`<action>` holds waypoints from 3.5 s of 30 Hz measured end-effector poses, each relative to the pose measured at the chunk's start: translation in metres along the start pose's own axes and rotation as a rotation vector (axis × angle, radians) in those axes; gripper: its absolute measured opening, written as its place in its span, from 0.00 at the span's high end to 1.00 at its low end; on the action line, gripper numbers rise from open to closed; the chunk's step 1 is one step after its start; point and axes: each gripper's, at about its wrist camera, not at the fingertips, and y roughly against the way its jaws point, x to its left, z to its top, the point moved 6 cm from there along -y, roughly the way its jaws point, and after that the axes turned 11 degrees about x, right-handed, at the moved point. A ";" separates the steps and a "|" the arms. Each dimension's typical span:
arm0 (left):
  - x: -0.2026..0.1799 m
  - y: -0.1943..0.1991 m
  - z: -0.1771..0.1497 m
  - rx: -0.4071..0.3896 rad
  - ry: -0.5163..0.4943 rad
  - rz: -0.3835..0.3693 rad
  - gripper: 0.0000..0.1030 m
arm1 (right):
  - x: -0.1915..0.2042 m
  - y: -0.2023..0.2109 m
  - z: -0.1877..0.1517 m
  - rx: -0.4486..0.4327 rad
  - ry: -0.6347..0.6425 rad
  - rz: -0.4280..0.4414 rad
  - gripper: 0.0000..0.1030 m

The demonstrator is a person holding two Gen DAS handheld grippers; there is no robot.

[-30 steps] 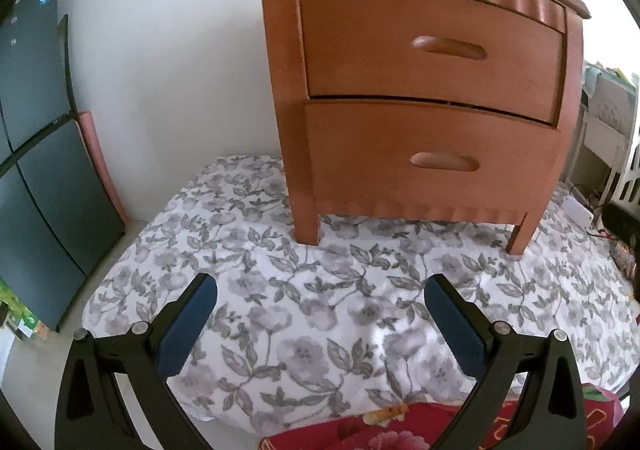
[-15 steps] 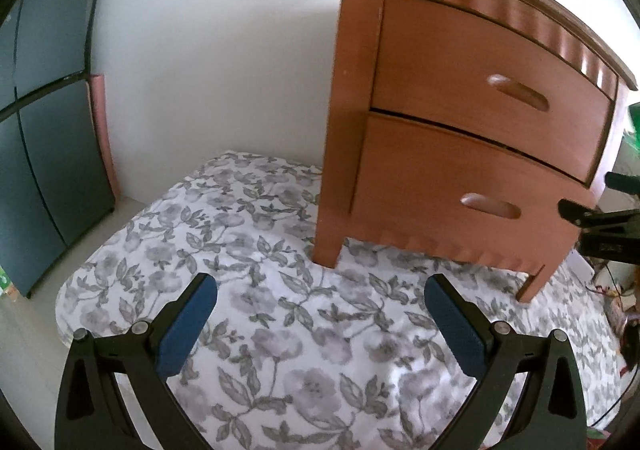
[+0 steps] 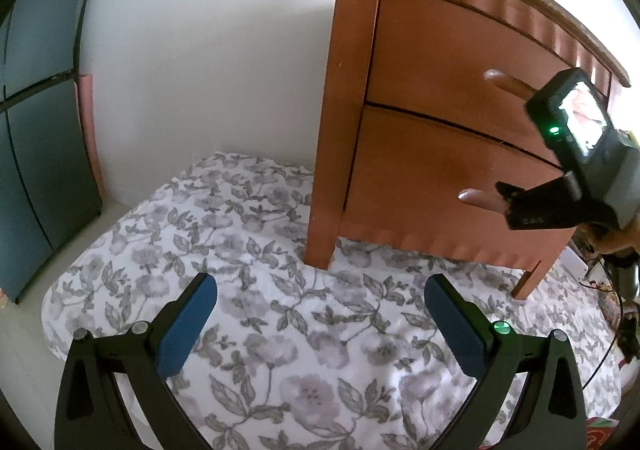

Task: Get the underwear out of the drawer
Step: 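Reach the right tool to the lower drawer handle and grasp it, then pull the lower drawer open with the right tool, then release it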

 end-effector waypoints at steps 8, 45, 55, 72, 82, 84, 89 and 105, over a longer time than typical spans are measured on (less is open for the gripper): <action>0.002 -0.006 -0.003 0.040 0.024 -0.038 0.00 | 0.007 -0.020 0.004 0.039 0.045 -0.044 0.00; 0.003 -0.006 -0.004 0.077 0.050 -0.083 0.00 | -0.011 0.021 0.005 0.141 0.245 0.107 0.38; 0.005 -0.007 -0.006 0.091 0.050 -0.087 0.00 | -0.001 0.005 0.009 0.201 0.294 0.205 0.37; 0.012 0.013 0.002 0.093 0.075 -0.058 0.00 | 0.013 0.067 -0.037 0.146 0.289 0.274 0.37; 0.013 0.026 0.005 0.078 0.069 -0.053 0.00 | 0.023 0.096 -0.060 0.127 0.291 0.285 0.37; 0.012 0.029 0.005 0.078 0.063 -0.052 0.00 | 0.025 0.102 -0.065 0.122 0.289 0.291 0.37; 0.010 0.033 0.005 0.082 0.048 -0.046 0.00 | 0.034 0.114 -0.076 0.117 0.292 0.294 0.35; 0.009 0.054 0.009 0.074 0.037 -0.022 0.00 | 0.038 0.134 -0.089 0.085 0.198 0.316 0.35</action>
